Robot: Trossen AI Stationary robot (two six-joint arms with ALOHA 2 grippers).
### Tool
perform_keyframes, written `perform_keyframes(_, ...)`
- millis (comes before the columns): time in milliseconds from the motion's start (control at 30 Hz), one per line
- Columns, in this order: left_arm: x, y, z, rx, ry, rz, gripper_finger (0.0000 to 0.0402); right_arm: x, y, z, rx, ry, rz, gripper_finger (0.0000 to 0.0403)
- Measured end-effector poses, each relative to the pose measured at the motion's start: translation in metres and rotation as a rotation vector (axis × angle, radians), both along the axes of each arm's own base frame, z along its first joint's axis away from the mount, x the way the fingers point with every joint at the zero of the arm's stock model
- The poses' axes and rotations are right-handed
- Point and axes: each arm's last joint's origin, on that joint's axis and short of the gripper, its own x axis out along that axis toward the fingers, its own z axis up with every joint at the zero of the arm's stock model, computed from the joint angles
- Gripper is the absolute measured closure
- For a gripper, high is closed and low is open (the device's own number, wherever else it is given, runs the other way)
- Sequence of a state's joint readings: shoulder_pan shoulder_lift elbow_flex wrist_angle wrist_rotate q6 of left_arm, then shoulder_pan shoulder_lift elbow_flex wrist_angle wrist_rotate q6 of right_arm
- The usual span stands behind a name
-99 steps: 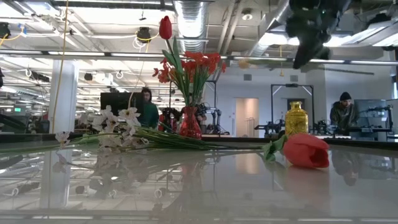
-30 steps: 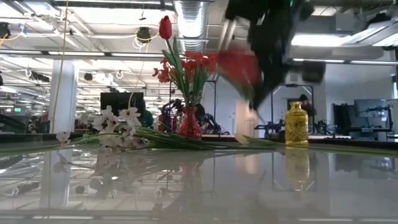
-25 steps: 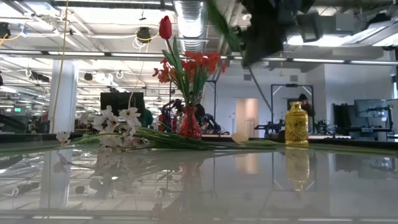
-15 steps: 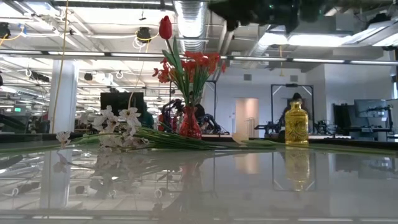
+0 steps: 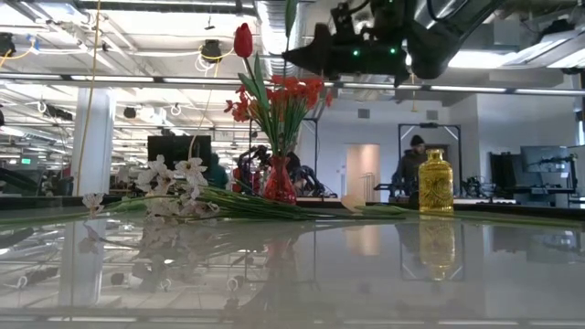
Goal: Sort flowers into vase by color
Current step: Put the pink flower into the red vase
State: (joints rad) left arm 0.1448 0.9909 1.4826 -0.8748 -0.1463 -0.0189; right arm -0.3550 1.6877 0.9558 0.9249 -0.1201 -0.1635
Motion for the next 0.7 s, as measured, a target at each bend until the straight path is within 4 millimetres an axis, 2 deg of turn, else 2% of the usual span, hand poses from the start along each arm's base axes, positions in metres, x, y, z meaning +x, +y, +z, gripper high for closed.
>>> perform_keyframes(400, 0.001, 0.0, -0.001, -0.019, 0.0, 0.007, 0.0285, 0.014, -0.007, -0.032, 0.028, 0.028, -0.05, 0.0386)
perform_keyframes(700, 0.004, 0.001, -0.002, -0.033, 0.007, 0.013, 0.0285, 0.015, -0.01, -0.041, 0.063, 0.045, -0.072, 0.0386)
